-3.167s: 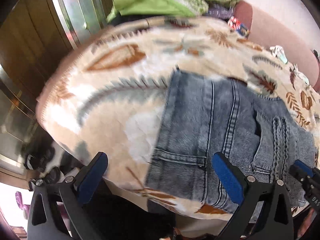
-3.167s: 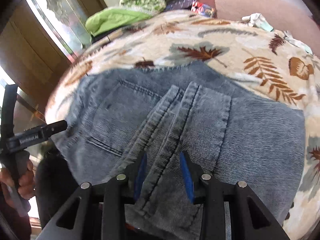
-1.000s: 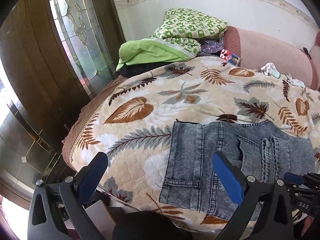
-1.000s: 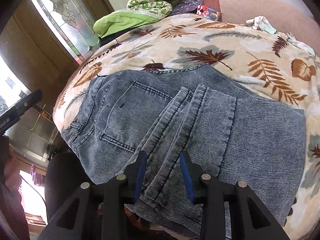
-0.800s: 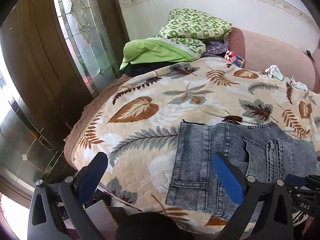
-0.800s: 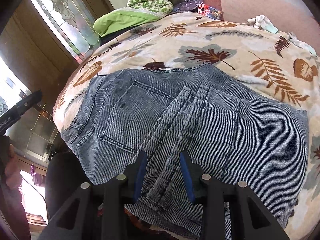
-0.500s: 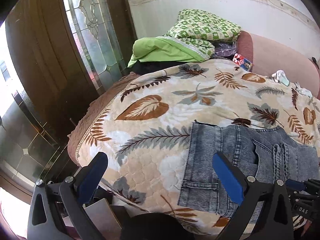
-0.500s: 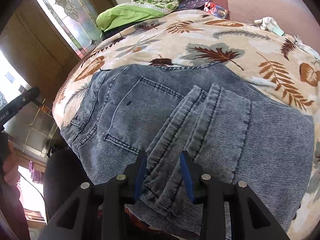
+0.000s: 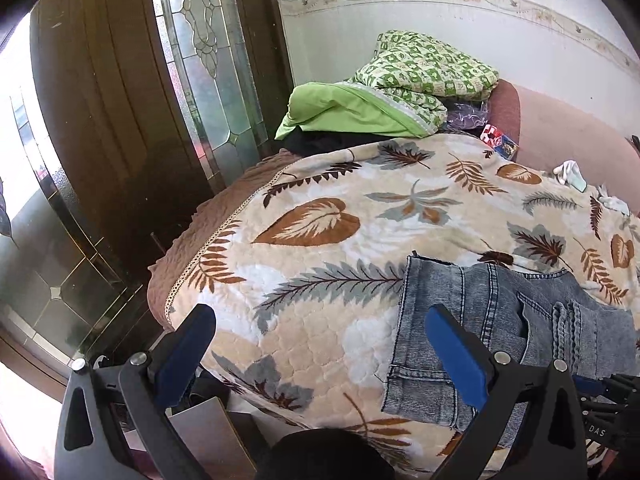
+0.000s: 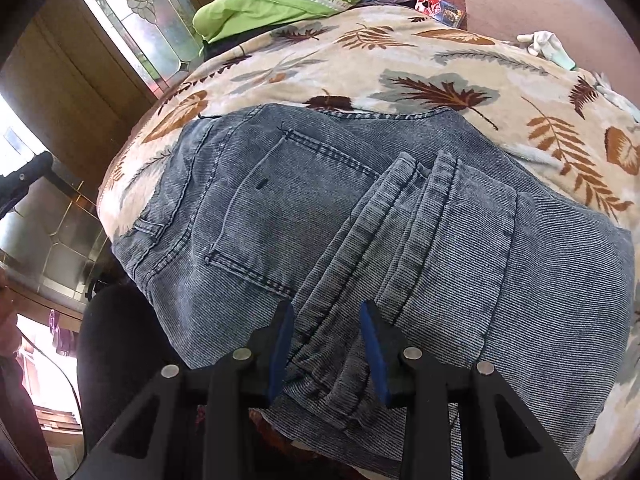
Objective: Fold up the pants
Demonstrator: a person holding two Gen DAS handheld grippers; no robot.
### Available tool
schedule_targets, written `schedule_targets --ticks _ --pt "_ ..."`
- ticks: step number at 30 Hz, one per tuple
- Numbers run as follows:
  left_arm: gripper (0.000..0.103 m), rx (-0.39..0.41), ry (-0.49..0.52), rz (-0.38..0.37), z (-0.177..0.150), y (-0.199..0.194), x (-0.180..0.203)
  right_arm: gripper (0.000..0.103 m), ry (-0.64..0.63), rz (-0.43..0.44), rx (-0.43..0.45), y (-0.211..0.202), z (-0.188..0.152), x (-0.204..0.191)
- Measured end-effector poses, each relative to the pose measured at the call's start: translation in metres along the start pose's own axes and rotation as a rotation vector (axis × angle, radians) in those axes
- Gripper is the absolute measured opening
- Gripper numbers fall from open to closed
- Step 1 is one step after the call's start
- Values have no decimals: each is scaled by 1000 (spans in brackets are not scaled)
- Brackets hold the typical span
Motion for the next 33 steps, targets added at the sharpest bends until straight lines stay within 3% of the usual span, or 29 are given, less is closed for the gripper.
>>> schedule_targets --ticks 13,15,22,28,33 --pt "103 7 7 -20 0 -10 4 38 2 -4 10 -11 -2 0" --pt "103 -41 5 -66 -7 -3 10 38 -7 -2 34 -18 0 1" --pt "103 -351 -58 -240 -64 41 41 38 15 -50 73 -33 -5 24" --pt "103 -439 -66 -276 -84 50 59 38 88 -37 81 -36 -12 45" --pt "103 -492 -150 -324 -100 64 55 38 117 -55 86 -38 -24 62"
Point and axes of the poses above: each gripper's, at about its wrist camera, not at the fingertips, and y roughly the way its jaws point, x to its right, z to its top, the point moved 6 cm from there along y, roughly the way its jaws point, and after that the axes turned 1 degree about x, right-handed, at the moved point
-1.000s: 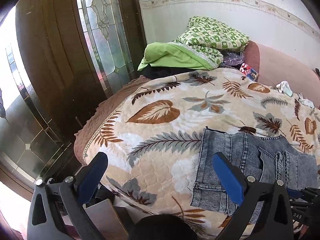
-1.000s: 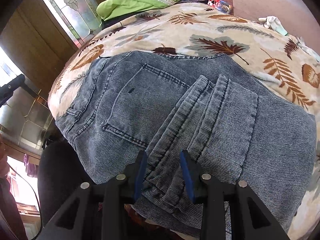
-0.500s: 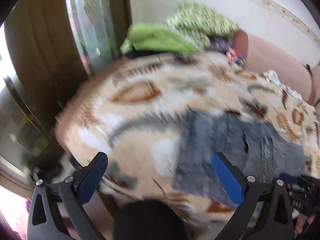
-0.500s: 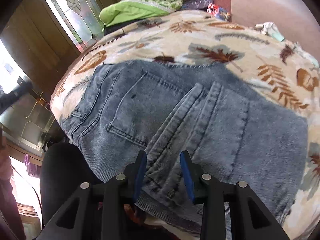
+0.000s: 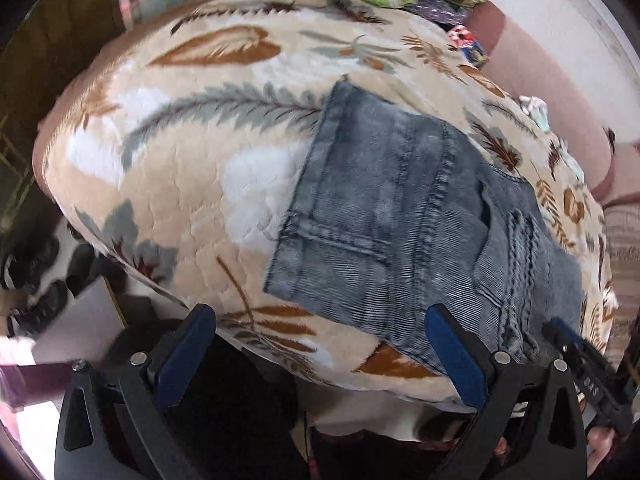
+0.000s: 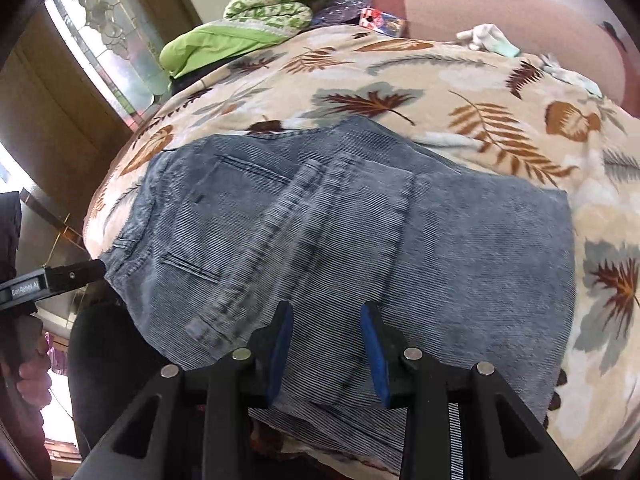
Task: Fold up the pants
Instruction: 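Grasp the edge of the folded jeans with the left gripper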
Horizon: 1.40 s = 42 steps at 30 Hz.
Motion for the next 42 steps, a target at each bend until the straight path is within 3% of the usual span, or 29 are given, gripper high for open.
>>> schedule_targets --ticks 7,10,13,15,18,22,25,28,31,35,42 --pt "103 -82 -160 -111 5 41 -20 38 73 1 14 -6 -19 37" --pt "103 -73 -191 -161 8 47 -12 38 77 19 39 -12 -25 43" --pt "102 -57 -153 -119 12 53 -4 38 76 26 51 -13 -29 47" --pt "99 -52 -184 -120 14 52 -6 38 81 36 59 -13 -30 48" --pt "81 -26 -180 -107 19 44 -9 38 88 53 70 -14 -31 50" --pt "35 -8 -128 -149 21 33 7 38 114 86 82 -15 -32 55" --pt "36 -3 -107 -109 21 33 13 38 126 97 87 -16 -32 56" --pt "52 -12 -162 -113 23 42 8 38 127 103 92 -18 -34 58" --pt "53 -13 -174 -117 27 45 9 38 139 116 92 -16 -35 60" --pt "30 22 -130 -90 34 42 27 38 153 130 93 -16 -34 63" --pt "26 140 20 -24 40 0 67 38 203 163 137 -26 -29 79"
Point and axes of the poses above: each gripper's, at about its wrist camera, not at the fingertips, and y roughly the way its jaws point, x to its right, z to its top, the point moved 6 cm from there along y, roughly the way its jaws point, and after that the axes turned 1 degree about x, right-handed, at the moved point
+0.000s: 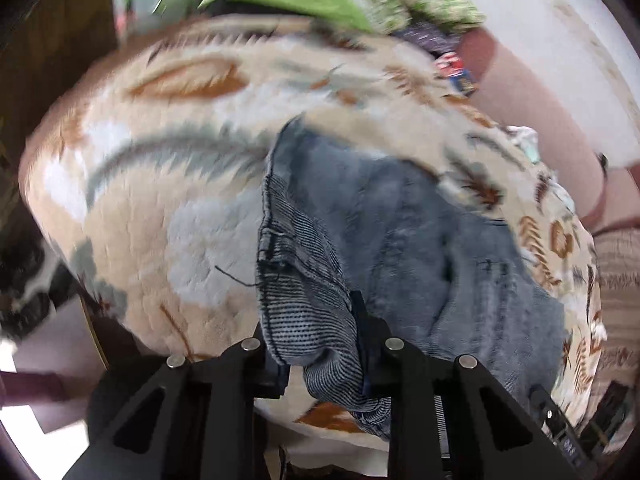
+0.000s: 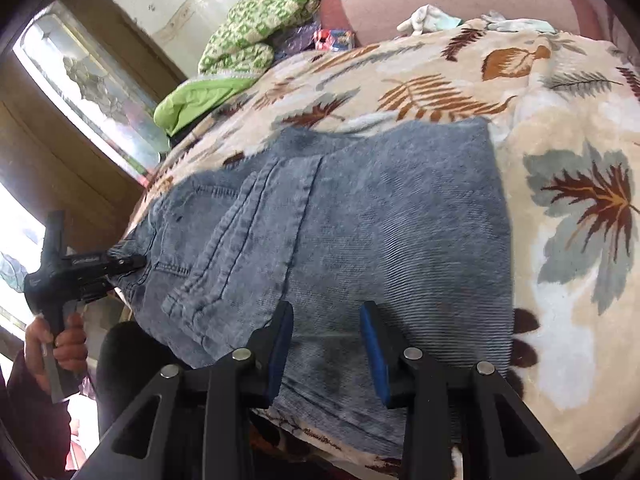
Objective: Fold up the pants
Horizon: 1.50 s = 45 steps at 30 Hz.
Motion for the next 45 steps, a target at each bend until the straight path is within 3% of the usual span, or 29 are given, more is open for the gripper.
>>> schedule_targets --ticks 4,7,14,20,24,27,29,31,33,36,38,40,42,45 --pt "26 98 142 2 7 -41 41 38 48 1 38 -9 7 15" --pt "26 164 263 -40 8 -67 87 38 72 -3 70 -18 13 24" --pt "25 207 519 -145 -22 -97 191 38 117 -35 147 -43 23 48" --pt "25 136 683 -207 -69 -74 267 39 243 -70 232 -71 26 90" --pt "27 17 789 -212 -114 -25 305 39 346 -77 296 -90 27 119" --pt "30 -90 867 -162 -152 21 318 39 384 -85 317 -97 27 131" --pt "37 -122 899 -154 -166 27 321 39 393 -97 322 -100 26 135" --pt "42 -96 926 -216 -168 7 324 39 392 -102 329 -104 26 137" --pt "47 -69 920 -299 -155 -24 325 39 388 -106 333 -104 26 138" --pt "68 24 853 -398 -118 -74 313 39 384 -107 327 -98 30 134" --pt "80 114 815 -364 -92 -93 295 38 365 -98 327 -94 31 127" --pt "80 167 800 -244 -72 -90 275 39 339 -73 316 -90 34 116" --pt "80 155 775 -128 -59 -72 251 39 304 -63 300 -85 37 103" --pt "80 88 732 -28 -60 -40 226 38 221 -31 289 -79 49 76"
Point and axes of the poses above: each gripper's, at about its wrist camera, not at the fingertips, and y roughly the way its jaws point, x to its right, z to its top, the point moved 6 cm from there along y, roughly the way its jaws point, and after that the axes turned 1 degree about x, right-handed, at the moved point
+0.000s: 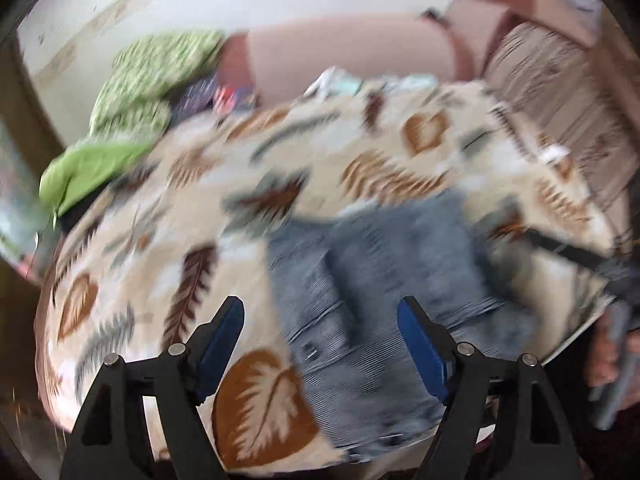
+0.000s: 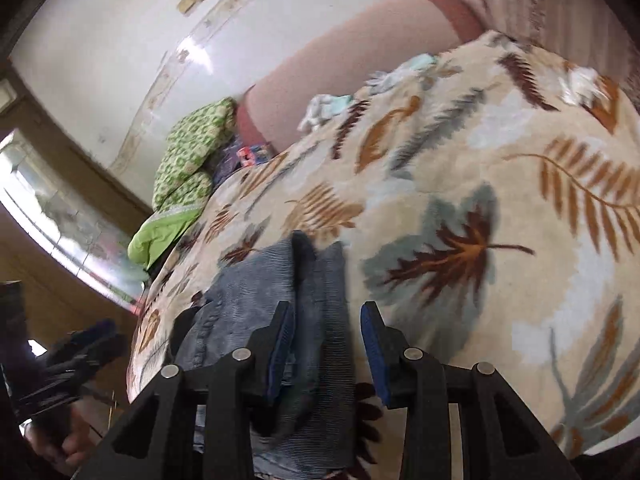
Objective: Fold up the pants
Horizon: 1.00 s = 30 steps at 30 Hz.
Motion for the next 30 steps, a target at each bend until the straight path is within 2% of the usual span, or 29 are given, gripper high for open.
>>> schedule_targets --ticks 2,3,6,10,13,16,18,20,22,25,30 --pt "79 -48 -2 46 -15 14 -6 38 -58 22 -13 7 7 -21" --pt "80 -58 1 42 -22 18 -5 38 -84 29 -26 13 11 -30" --pt "80 -48 19 52 -35 16 2 38 -104 45 -84 36 24 -51" --pt "80 -79 2 36 -40 32 1 38 -37 82 -191 76 29 -68" --pt "80 -105 -9 4 -44 45 -3 38 -1 76 -282 105 13 -73" --pt "81 -113 -11 -33 -49 55 -5 39 56 29 -340 125 -5 -58" --pt "87 -124 -32 -56 -52 64 -7 39 133 36 -380 134 -15 -43" --pt "94 -131 -67 -70 -56 74 -11 36 178 62 -391 136 -16 -34" --pt "97 -147 -115 -105 -59 79 -15 35 200 83 -409 138 -15 -30" --pt "98 -162 -124 -126 -58 79 -18 34 211 81 -423 139 -15 -31" --pt "97 -131 -99 -100 -52 57 -22 37 186 51 -405 119 -10 -39"
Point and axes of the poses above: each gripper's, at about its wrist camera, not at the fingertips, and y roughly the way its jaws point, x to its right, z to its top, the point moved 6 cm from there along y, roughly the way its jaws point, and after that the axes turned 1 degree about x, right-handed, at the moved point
